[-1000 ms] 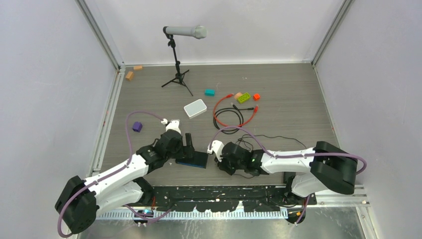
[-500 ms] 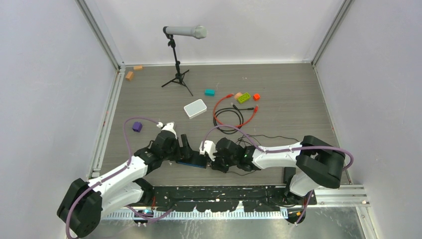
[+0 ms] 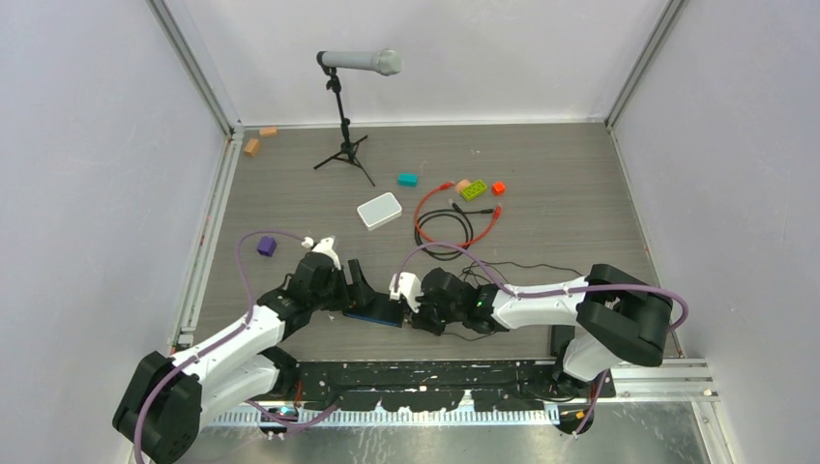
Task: Insert the plug into the switch port
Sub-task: Insert the power into the switch port.
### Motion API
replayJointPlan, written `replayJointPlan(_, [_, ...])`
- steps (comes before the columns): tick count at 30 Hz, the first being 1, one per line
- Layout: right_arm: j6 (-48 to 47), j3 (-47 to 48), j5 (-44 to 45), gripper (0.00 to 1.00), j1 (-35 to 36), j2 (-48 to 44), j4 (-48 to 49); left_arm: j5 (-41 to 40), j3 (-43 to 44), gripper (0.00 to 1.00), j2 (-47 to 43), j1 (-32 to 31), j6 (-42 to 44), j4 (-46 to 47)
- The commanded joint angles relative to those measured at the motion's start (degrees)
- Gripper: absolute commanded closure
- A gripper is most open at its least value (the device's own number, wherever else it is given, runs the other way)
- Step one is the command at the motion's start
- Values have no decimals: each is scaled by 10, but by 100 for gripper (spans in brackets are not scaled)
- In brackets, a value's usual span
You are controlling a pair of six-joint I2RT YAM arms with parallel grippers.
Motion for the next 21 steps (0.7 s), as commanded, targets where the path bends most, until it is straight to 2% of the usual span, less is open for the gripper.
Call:
replayJointPlan(1, [22, 17, 16, 99, -9, -3, -7, 13, -1, 21, -20, 6, 16, 2])
replayJointPlan(10, [57, 27, 28, 100, -13, 5, -21, 13, 0, 21, -28, 8, 19, -8])
replayJointPlan(21, [56, 1, 35, 100, -12, -37, -12, 13, 5, 22, -20, 9, 21, -4])
